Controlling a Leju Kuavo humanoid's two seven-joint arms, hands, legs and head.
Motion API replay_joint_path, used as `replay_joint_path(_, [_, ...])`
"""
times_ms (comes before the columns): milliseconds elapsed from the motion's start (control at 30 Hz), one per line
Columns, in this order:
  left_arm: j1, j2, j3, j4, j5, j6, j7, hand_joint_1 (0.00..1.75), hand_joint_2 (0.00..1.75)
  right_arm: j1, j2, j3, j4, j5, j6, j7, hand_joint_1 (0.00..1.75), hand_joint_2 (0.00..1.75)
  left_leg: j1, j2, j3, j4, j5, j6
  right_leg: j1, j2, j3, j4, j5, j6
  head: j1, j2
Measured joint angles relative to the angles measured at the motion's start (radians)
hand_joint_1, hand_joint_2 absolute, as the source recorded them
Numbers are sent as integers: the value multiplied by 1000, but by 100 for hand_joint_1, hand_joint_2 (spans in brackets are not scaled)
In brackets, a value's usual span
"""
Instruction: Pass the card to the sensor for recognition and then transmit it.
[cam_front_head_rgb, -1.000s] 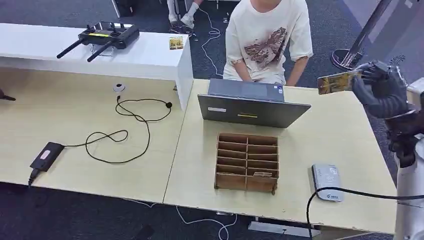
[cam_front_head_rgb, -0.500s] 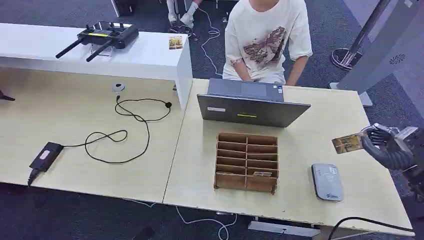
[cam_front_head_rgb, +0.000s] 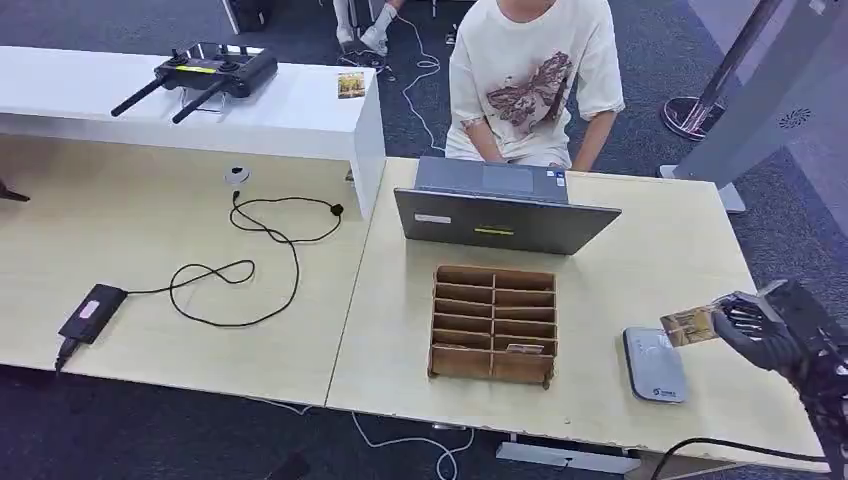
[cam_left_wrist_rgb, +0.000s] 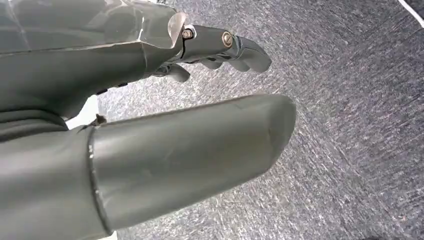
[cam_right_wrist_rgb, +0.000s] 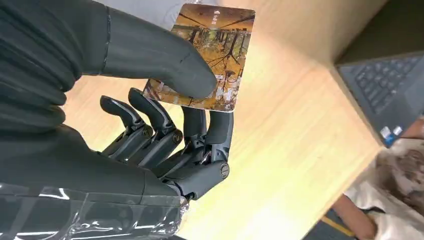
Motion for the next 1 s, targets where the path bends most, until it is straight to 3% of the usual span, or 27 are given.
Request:
replay_joint_path(367, [-6, 0, 0, 0, -11, -2, 0, 0, 0, -60, 26, 82, 132, 36, -18, -3, 175, 175, 0, 0, 0, 0, 0, 0, 0, -1, 0, 0, 0, 0, 0, 0])
replay_joint_path(1000, [-10, 0, 16, 0, -14, -2, 3, 0, 0, -97, 52, 132, 200, 42, -40, 0, 175, 175, 0, 0, -1, 0, 0, 0, 0, -1, 0, 0, 0, 0, 0, 0])
